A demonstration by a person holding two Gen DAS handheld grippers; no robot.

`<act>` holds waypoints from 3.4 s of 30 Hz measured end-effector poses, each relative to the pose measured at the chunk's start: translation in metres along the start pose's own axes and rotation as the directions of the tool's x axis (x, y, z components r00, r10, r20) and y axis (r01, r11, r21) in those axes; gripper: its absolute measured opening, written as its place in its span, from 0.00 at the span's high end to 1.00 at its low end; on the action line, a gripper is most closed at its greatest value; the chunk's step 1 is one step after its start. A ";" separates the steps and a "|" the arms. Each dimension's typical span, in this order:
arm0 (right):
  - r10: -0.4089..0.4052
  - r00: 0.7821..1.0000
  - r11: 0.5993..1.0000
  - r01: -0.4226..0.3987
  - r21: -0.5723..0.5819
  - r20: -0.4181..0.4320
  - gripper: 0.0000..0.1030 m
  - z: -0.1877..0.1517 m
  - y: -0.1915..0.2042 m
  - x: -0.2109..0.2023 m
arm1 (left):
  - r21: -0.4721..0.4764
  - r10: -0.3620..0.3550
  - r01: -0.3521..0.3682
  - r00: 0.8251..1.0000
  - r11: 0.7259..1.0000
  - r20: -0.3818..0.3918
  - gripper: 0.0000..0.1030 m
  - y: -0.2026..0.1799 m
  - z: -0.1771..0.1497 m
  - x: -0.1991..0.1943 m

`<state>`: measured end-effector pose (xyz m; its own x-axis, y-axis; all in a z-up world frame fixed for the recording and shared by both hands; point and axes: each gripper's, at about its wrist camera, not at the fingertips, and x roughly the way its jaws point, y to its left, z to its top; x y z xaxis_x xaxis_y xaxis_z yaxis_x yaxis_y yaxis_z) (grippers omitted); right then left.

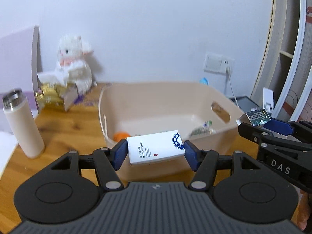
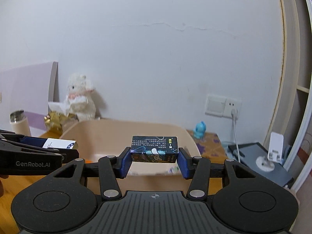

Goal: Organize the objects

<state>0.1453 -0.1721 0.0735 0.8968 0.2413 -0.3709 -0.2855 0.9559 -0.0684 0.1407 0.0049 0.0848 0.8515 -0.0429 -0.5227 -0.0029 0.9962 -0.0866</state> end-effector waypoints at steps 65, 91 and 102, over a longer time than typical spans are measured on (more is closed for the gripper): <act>-0.065 0.993 0.995 0.072 0.067 -0.098 0.17 -0.026 0.006 0.006 | 0.098 0.105 -0.098 0.992 0.990 -0.075 0.11 0.006 0.030 0.036; -0.037 0.996 0.992 0.046 0.115 -0.080 0.06 -0.062 0.021 -0.080 | 0.092 0.047 -0.044 0.998 0.995 -0.037 0.10 0.027 -0.027 -0.057; -0.035 0.995 0.991 0.047 0.129 -0.093 0.02 -0.074 0.016 -0.108 | 0.089 0.045 -0.043 0.999 0.995 -0.027 0.10 0.028 -0.042 -0.088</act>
<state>0.0191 -0.1949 0.0437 0.8708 0.1908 -0.4530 -0.1969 0.9798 0.0341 0.0434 0.0337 0.0930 0.8362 0.0004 -0.5484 0.0073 0.9999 0.0119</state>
